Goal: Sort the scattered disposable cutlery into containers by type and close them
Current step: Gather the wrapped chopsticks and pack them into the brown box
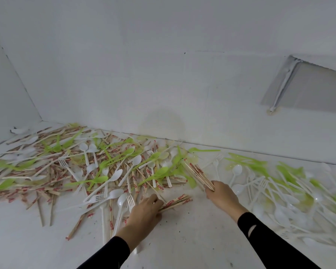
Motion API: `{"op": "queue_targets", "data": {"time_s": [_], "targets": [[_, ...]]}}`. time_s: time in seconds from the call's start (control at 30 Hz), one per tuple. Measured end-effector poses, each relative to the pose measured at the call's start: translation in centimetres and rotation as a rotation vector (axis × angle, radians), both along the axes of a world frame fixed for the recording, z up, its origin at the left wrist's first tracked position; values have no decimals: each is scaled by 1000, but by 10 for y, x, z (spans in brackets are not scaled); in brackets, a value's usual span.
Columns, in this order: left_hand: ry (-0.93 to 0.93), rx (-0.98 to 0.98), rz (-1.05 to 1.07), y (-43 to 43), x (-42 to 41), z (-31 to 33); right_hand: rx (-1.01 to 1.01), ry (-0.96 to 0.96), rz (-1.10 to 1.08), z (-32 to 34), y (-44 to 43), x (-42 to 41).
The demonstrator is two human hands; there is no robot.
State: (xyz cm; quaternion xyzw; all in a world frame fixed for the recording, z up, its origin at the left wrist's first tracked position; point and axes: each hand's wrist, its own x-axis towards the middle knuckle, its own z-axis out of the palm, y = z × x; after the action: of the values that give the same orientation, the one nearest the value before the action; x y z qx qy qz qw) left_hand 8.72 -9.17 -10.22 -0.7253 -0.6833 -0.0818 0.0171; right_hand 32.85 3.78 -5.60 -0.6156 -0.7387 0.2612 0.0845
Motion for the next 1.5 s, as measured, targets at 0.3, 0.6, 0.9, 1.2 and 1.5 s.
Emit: {"op": "queue_targets", "data": {"time_s": [0.3,0.6,0.9,1.2,1.5], "targets": [[-551,-45,13,7,6,42,-405,541,-186,12,-8,-6],[-1344,165,212,8,-25,92,-434,715,-43,15,-28,-54],[-1485,355,437,-2,-58,87,-242,540,133,8,-35,-105],[-1532,446,642,5,-84,96,-112,294,100,-10,-21,-128],[-630,-68,570,18,-109,54,-162,295,111,-14,0,-126]]}}
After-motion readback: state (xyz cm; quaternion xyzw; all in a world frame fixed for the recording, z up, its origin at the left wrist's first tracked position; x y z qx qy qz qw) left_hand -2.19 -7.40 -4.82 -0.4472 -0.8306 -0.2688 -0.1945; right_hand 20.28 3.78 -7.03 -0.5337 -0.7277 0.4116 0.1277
